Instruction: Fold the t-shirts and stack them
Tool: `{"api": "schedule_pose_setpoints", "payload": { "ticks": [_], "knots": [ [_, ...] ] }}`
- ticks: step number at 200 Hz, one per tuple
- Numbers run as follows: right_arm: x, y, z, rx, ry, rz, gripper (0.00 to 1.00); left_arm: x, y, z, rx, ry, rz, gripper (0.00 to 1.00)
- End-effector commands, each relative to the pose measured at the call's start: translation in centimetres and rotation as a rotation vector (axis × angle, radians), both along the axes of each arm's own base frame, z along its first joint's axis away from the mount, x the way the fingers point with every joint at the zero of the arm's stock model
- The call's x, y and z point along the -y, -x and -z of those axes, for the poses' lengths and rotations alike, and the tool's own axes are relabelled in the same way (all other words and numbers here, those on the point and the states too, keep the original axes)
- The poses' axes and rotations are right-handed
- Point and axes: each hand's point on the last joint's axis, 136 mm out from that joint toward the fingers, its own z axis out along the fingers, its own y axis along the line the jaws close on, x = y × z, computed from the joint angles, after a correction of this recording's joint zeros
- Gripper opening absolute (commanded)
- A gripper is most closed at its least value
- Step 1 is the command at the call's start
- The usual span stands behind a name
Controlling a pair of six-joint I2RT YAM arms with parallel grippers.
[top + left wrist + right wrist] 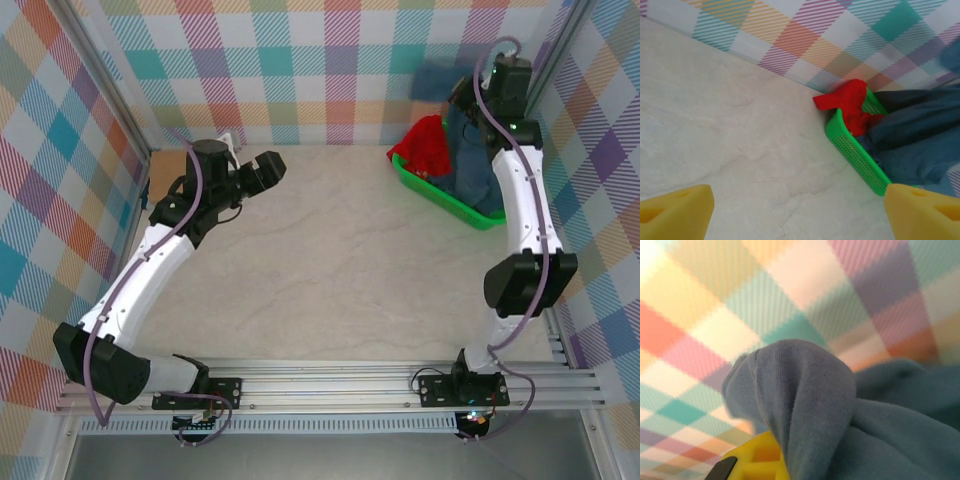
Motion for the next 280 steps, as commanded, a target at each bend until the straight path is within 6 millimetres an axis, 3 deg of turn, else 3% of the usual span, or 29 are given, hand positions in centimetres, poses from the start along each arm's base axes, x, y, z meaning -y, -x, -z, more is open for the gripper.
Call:
{"api": "schedule_pose_setpoints", "payload": {
  "ticks": [1, 17, 42, 70, 84, 94, 112, 127, 152, 169, 177, 194, 219, 236, 252, 265, 280],
  "knots": [
    [-3.7, 3.6, -8.0, 0.217, 0.041, -0.129, 0.0, -1.1, -0.3, -1.4, 0.032, -0.01, -0.072, 0.89],
    [-6.3, 6.7, -11.7, 0.307, 0.025, -0.194, 0.0, -1.8, -0.2, -1.5, 0.033, -0.012, -0.11, 0.89],
    [-9.9, 11.0, -14.9, 0.377, -0.036, -0.301, 0.0, -2.8, 0.3, -2.1, 0.048, -0.025, -0.15, 0.89],
    [-14.8, 15.3, -17.4, 0.421, -0.068, -0.426, 0.0, -3.8, 1.0, -2.9, 0.064, -0.043, -0.184, 0.89],
    [-17.4, 15.9, -16.6, 0.369, -0.098, -0.479, 0.0, -4.5, 1.5, -2.7, 0.056, -0.058, -0.209, 0.89],
    [-19.6, 15.5, -14.6, 0.305, -0.123, -0.524, 0.0, -5.1, 1.9, -2.4, 0.043, -0.072, -0.229, 0.89],
    [-25.1, 14.7, -9.1, 0.179, -0.15, -0.621, 0.0, -6.1, 3.0, -1.5, 0.016, -0.076, -0.272, 0.89],
    [-30.1, 14.1, -3.0, 0.051, -0.18, -0.702, 0.0, -6.8, 4.0, -0.8, -0.005, -0.08, -0.29, 0.89],
    [-36.8, 12.8, 8.7, -0.216, -0.256, -0.799, 0.0, -8.1, 6.1, 0.8, -0.057, -0.083, -0.329, 0.88],
    [-40.5, 13.0, 15.6, -0.432, -0.256, -0.899, 0.31, -8.5, 7.5, 2.5, -0.105, -0.086, -0.333, 0.86],
    [-41.3, 13.1, 18.1, -0.523, -0.249, -0.923, 0.4, -8.5, 8.1, 3.3, -0.13, -0.087, -0.323, 0.85],
    [-41.1, 13.5, 20.3, -0.583, -0.211, -0.92, 0.47, -8.1, 9.4, 4.9, -0.179, -0.084, -0.278, 0.81],
    [-37.8, 13.7, 20.3, -0.524, -0.142, -0.829, 0.6, -6.6, 11.0, 7.3, -0.247, -0.053, -0.179, 0.75],
    [-34.0, 14.2, 21.5, -0.55, -0.097, -0.733, 0.57, -5.0, 12.0, 9.8, -0.317, -0.035, -0.082, 0.66],
    [-29.4, 15.5, 23.8, -0.586, -0.049, -0.619, 0.56, -4.0, 13.1, 13.0, -0.405, -0.028, -0.028, 0.61],
    [-25.8, 17.6, 26.9, -0.659, -0.042, -0.546, 0.55, -3.9, 13.7, 15.0, -0.445, -0.041, -0.029, 0.6],
    [-22.7, 20.6, 30.2, -0.767, -0.044, -0.508, 0.55, -3.5, 13.4, 16.1, -0.428, -0.032, -0.016, 0.6]
  ]
}}
